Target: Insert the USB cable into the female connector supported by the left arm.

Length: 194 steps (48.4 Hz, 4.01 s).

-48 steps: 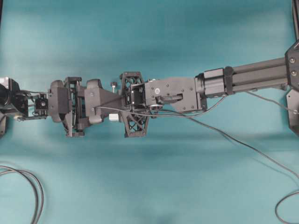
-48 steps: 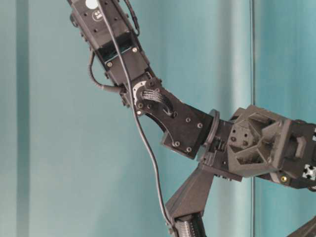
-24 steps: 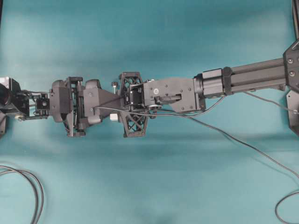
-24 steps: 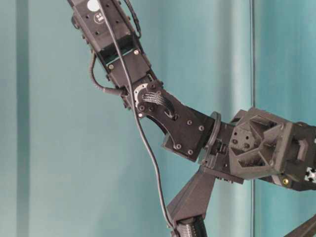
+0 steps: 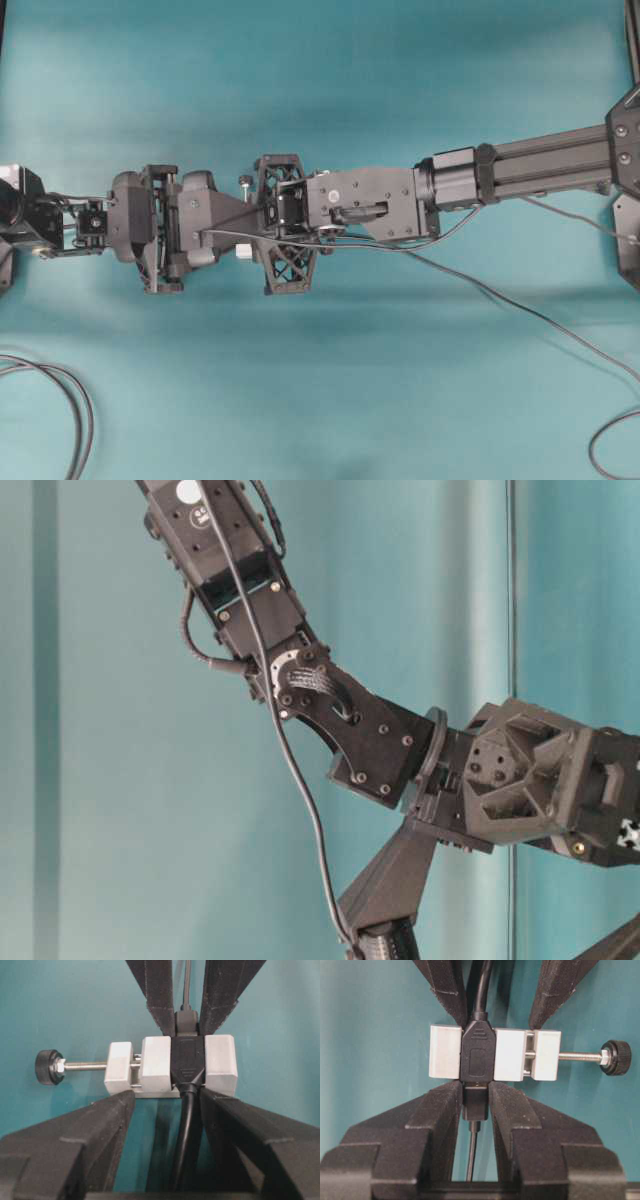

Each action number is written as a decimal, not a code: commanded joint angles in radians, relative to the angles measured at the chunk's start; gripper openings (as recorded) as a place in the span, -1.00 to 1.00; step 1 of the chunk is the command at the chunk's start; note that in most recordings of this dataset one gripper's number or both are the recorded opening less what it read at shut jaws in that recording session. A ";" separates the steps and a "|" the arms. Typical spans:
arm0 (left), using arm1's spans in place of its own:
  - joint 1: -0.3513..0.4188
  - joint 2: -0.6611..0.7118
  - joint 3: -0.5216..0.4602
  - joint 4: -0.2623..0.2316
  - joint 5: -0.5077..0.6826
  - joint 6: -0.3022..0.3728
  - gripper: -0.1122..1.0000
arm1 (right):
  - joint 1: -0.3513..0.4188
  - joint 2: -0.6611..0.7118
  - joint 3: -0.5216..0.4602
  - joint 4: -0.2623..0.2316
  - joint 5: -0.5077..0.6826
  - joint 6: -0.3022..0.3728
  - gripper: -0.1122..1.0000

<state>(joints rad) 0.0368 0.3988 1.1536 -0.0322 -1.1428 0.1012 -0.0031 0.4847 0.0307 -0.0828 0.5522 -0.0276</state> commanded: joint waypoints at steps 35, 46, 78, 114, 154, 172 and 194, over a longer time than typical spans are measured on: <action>-0.020 -0.110 0.071 0.000 0.097 -0.002 0.44 | 0.009 -0.118 0.081 -0.002 -0.017 0.014 0.47; -0.020 -0.221 0.156 -0.005 0.109 -0.006 0.44 | -0.018 -0.291 0.313 -0.002 -0.221 0.066 0.45; 0.008 -0.439 0.161 -0.006 0.337 0.012 0.44 | -0.008 -0.345 0.552 0.000 -0.638 0.144 0.43; 0.003 -0.299 0.121 0.000 0.227 0.014 0.43 | -0.018 -0.190 0.430 -0.002 -0.618 0.141 0.01; 0.006 -0.147 0.048 0.000 0.117 0.018 0.41 | -0.021 -0.146 0.337 -0.002 -0.454 0.135 -0.52; 0.006 -0.061 -0.034 0.000 0.089 0.058 0.40 | -0.021 -0.144 0.324 -0.002 -0.423 0.137 -0.52; 0.006 -0.054 -0.063 0.002 0.100 0.061 0.40 | -0.021 -0.144 0.288 -0.002 -0.417 0.094 -0.56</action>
<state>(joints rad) 0.0368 0.3451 1.1382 -0.0291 -1.0477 0.1473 -0.0276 0.3605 0.3682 -0.0828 0.1427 0.0752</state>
